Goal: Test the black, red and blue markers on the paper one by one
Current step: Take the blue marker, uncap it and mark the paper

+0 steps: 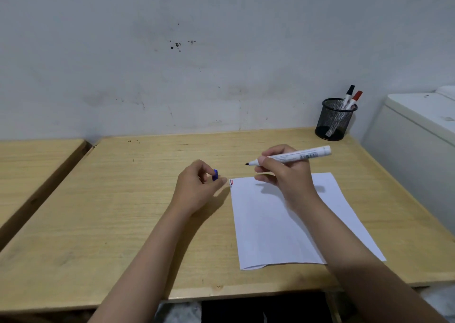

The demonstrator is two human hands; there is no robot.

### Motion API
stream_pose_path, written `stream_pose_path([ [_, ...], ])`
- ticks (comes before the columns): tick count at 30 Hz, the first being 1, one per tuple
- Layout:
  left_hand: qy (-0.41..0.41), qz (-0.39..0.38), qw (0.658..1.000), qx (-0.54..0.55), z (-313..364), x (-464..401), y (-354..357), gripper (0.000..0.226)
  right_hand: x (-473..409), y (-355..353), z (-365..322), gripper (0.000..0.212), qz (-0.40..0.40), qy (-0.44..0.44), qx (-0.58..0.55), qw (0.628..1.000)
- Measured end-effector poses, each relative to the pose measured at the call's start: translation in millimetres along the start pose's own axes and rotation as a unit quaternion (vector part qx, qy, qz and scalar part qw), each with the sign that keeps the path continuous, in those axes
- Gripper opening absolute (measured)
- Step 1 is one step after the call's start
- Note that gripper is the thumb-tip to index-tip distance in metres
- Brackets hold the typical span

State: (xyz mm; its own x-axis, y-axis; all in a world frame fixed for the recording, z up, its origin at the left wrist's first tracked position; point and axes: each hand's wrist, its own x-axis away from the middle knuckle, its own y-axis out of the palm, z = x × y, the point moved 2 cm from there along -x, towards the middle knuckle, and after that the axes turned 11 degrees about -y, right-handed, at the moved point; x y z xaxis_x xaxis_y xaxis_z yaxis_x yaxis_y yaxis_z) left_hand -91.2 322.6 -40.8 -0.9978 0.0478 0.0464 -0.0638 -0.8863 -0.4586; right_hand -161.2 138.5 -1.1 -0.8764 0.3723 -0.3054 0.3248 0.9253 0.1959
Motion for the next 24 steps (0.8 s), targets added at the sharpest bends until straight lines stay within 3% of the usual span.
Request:
stream_pose_path([
  [4,0.044,-0.088,0.992,-0.073,3.8,9.4,6.3,0.020,-22.4,15.2,21.0,0.019,-0.004,0.028,0.035,0.999],
  [11,0.069,-0.109,0.980,-0.152,2.4,5.6,12.7,0.027,-26.4,24.0,63.8,0.025,-0.006,0.041,0.096,0.995],
  [24,0.044,-0.121,0.974,-0.189,0.6,1.7,15.8,0.032,-25.7,21.4,69.2,0.026,-0.005,0.016,0.134,0.991],
])
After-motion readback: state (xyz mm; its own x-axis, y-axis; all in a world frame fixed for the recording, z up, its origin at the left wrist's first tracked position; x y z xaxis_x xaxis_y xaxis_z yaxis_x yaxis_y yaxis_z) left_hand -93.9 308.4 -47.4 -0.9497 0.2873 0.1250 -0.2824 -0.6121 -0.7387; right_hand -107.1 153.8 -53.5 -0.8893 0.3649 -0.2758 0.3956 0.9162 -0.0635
